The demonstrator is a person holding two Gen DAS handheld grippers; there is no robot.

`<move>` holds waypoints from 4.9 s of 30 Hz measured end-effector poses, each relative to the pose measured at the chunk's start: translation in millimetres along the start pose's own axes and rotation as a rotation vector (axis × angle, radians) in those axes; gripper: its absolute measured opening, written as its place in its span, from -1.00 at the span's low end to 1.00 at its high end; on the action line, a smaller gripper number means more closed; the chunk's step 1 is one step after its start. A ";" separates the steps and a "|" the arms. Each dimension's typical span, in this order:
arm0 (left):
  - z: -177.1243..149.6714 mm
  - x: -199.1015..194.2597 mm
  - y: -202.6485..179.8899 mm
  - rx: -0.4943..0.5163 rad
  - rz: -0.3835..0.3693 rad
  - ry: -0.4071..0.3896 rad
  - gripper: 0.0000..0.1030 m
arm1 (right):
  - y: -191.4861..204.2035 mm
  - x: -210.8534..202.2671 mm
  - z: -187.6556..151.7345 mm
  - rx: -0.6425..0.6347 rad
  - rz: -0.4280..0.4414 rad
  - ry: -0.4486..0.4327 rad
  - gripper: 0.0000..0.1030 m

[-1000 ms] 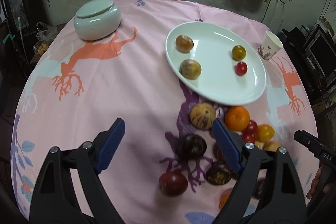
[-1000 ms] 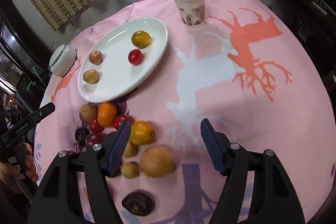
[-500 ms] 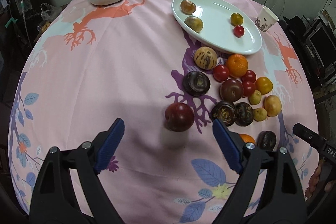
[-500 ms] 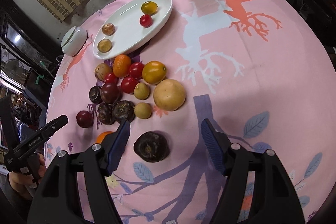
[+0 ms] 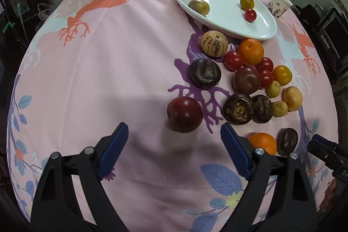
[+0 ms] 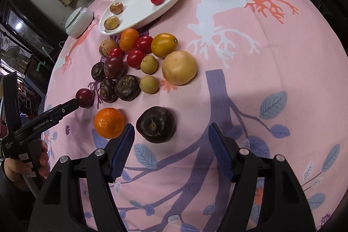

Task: Organize fruits
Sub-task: 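Move both grippers back over the fruit cluster, then grasp the dark red plum with the left gripper, then grasp the dark purple fruit with the right gripper while the left holds the plum, then carry both fruits onto the white plate and open both grippers, then withdraw both grippers and move the left toward the mandarin orange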

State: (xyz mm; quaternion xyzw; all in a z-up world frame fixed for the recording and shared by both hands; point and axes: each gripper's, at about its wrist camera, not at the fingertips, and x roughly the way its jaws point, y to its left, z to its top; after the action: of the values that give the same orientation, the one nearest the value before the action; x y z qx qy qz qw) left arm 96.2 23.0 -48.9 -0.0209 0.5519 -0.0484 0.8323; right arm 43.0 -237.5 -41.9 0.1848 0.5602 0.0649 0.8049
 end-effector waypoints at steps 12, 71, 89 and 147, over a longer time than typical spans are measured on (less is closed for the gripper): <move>6.0 22.4 4.4 -0.041 -0.007 0.055 0.71 | 4.3 20.2 5.8 -0.019 0.007 0.044 0.37; 17.6 16.0 2.1 -0.046 -0.094 0.072 -0.24 | 34.0 16.6 4.9 -0.240 -0.126 -0.015 -0.04; 113.2 -27.2 -22.2 0.021 -0.159 -0.111 -0.23 | 44.0 -29.9 108.4 -0.183 0.008 -0.216 -0.04; 1.5 -13.4 -38.8 0.075 -0.074 0.047 0.51 | -0.3 -8.7 20.2 -0.085 -0.045 -0.072 0.37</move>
State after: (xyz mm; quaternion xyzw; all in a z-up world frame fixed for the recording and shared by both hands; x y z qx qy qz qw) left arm 90.2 -14.2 -32.6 -0.0088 0.5678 -0.1005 0.8170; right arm 58.5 -245.0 -28.3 0.1400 0.5316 0.0637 0.8329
